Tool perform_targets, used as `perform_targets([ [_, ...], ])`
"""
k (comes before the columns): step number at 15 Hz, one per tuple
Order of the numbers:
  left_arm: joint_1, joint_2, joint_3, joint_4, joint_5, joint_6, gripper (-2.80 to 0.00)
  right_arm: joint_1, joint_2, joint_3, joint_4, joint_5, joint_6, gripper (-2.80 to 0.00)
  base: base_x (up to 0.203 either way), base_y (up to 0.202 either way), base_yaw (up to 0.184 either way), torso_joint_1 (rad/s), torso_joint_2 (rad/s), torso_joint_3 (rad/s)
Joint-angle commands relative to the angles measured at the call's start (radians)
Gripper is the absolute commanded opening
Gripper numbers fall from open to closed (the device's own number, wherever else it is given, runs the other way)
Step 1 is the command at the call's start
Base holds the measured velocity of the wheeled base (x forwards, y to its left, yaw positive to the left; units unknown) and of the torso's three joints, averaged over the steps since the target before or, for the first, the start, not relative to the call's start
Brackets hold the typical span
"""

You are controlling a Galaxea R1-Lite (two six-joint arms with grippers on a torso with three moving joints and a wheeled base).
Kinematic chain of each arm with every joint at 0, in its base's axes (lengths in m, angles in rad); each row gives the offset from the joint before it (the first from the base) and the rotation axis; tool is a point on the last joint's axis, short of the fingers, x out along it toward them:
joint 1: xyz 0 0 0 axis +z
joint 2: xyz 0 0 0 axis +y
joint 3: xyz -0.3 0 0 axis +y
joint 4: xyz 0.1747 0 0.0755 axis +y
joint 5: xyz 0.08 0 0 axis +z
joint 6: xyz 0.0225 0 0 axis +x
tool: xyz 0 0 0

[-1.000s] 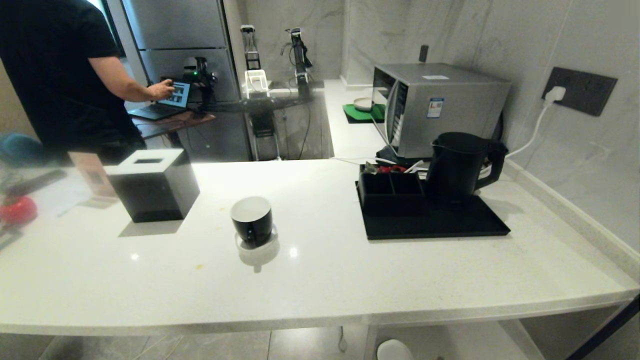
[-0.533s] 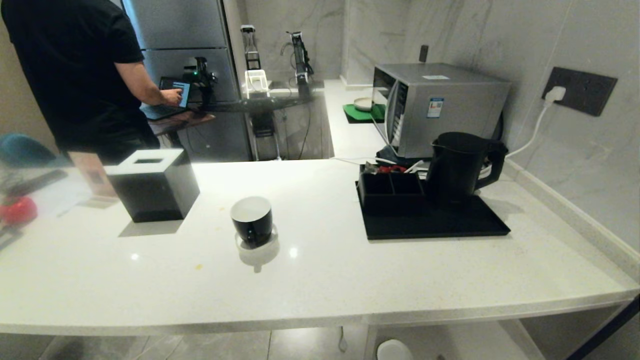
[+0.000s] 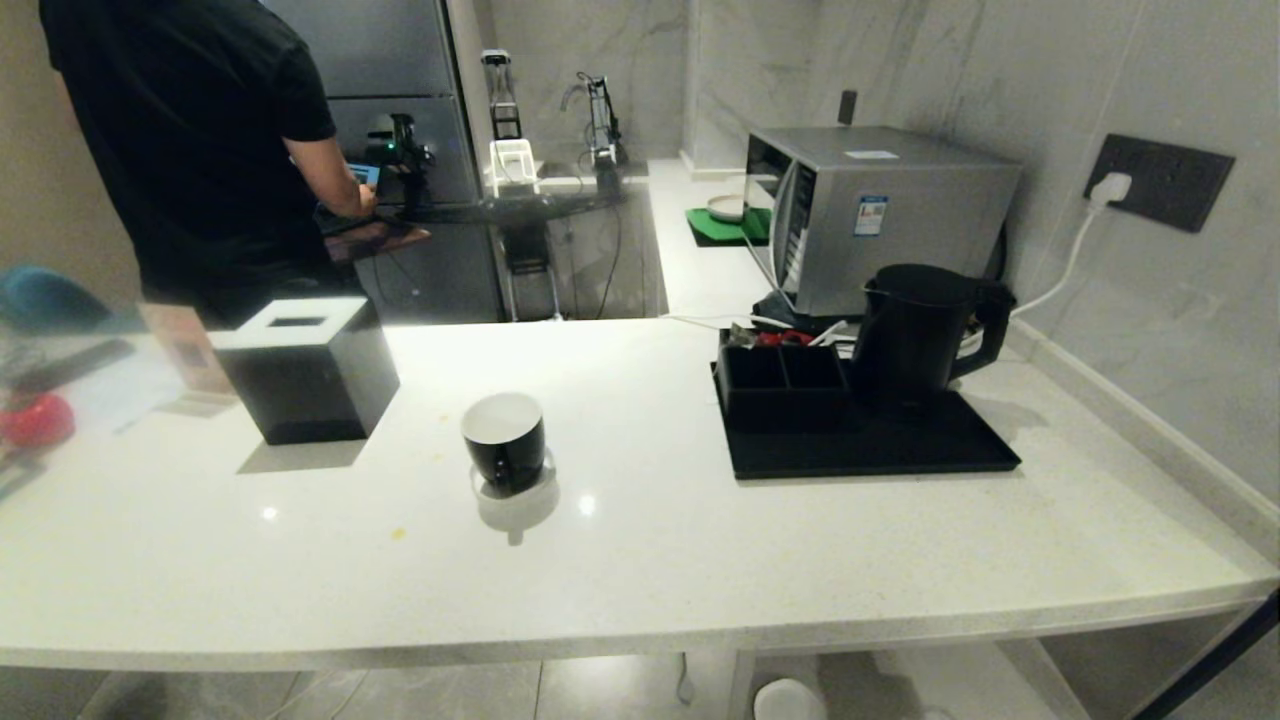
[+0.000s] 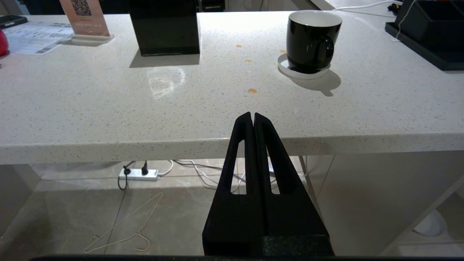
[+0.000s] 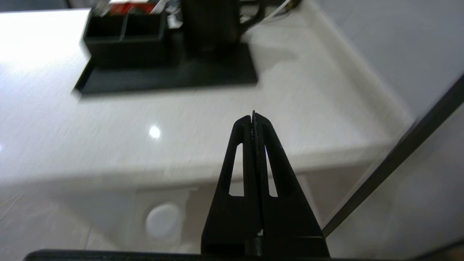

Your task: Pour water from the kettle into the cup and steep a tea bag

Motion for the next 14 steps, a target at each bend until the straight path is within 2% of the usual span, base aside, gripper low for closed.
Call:
perform_targets([
  [1,0.0,0.002,0.0,0.0,0.001,0.0,-2.8,-0.056,0.212,-0.049,-0.062,0.017,-0.005,-2.8,0.0,0.0,0.0,0.0,0.0,0.0],
  [3,0.0,0.002,0.0,0.0,0.001,0.0,-2.8,-0.1,0.339,-0.099,-0.134,0.034,-0.017,-2.8,0.0,0.0,0.0,0.0,0.0,0.0],
  [7,0.0,0.002,0.0,0.0,0.001,0.0,-2.8,-0.115,0.564,-0.101,-0.273,0.043,-0.039,-2.8,0.0,0.0,0.0,0.0,0.0,0.0],
  [10,0.0,0.002,0.0,0.0,0.001,0.0,-2.8,-0.117,0.799,-0.073,-0.519,0.043,-0.037,-2.8,0.0,0.0,0.0,0.0,0.0,0.0],
  [14,0.0,0.002,0.0,0.0,0.001,0.0,-2.8,-0.116,1.095,-0.079,-0.855,0.044,0.011,-2.8,0.0,0.0,0.0,0.0,0.0,0.0],
])
